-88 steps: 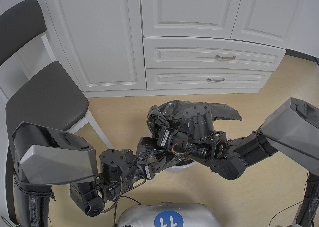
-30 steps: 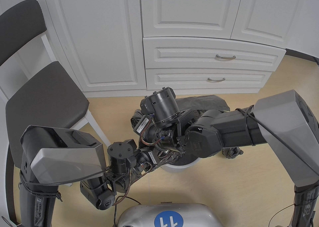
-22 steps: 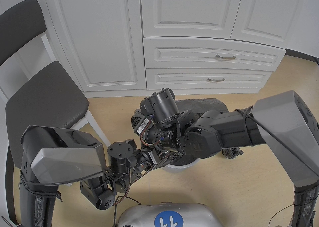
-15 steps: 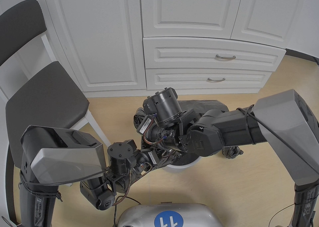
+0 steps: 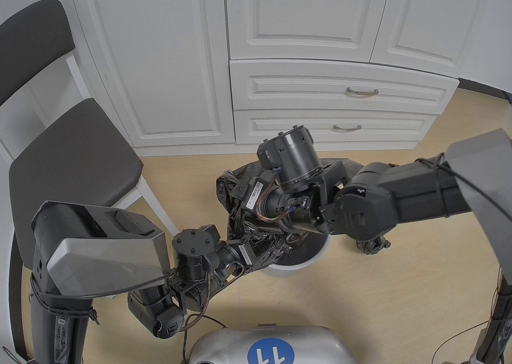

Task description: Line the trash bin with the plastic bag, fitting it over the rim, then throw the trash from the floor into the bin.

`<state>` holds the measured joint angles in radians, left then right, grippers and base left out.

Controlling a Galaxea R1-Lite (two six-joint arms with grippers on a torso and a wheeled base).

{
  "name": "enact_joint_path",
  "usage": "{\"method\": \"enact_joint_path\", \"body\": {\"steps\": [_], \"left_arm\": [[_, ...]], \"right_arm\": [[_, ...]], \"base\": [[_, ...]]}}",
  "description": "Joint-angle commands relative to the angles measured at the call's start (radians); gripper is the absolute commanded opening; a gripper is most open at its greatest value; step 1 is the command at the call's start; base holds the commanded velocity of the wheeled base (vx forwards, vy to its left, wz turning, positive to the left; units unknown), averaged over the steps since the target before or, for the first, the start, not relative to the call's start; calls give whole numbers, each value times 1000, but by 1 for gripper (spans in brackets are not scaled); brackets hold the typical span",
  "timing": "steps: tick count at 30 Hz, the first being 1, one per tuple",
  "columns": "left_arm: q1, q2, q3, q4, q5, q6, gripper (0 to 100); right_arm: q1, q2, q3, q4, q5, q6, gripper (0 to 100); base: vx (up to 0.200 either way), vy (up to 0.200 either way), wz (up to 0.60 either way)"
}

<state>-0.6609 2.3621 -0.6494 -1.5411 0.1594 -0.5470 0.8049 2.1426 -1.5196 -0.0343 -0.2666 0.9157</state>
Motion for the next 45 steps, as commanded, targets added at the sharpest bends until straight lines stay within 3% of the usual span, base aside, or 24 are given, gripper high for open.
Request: {"method": "enact_joint_path", "body": {"steps": [1,5,10,15,19,26,32,38,45], "left_arm": [[0,-3,2,1,0,1,0],[4,-14,-4,2,3,10,0],[17,-135,37,7,12,84,0],[35,-256,54,12,-63,153,0],[37,-285,70,16,-144,179,0],[32,-322,106,62,-153,183,0],[32,-323,126,119,-153,180,0],[41,-299,162,108,-152,180,0],[53,-250,157,104,-149,176,0]], "right_arm": [[-16,-119,65,8,1,-43,100],[-29,-211,79,112,-5,-90,100],[-33,-366,173,112,-20,-184,100],[-75,-466,294,94,-62,-328,100],[-135,-487,411,-42,-66,-437,100],[-179,-478,562,-335,-109,-609,100],[-210,-426,556,-424,-158,-643,100],[-273,-424,550,-529,-145,-660,100],[-285,-360,552,-532,-128,-683,100]], "base": [[0,0,0],[0,0,0],[0,0,0],[0,0,0],[0,0,0],[0,0,0],[0,0,0],[0,0,0],[0,0,0]]}}
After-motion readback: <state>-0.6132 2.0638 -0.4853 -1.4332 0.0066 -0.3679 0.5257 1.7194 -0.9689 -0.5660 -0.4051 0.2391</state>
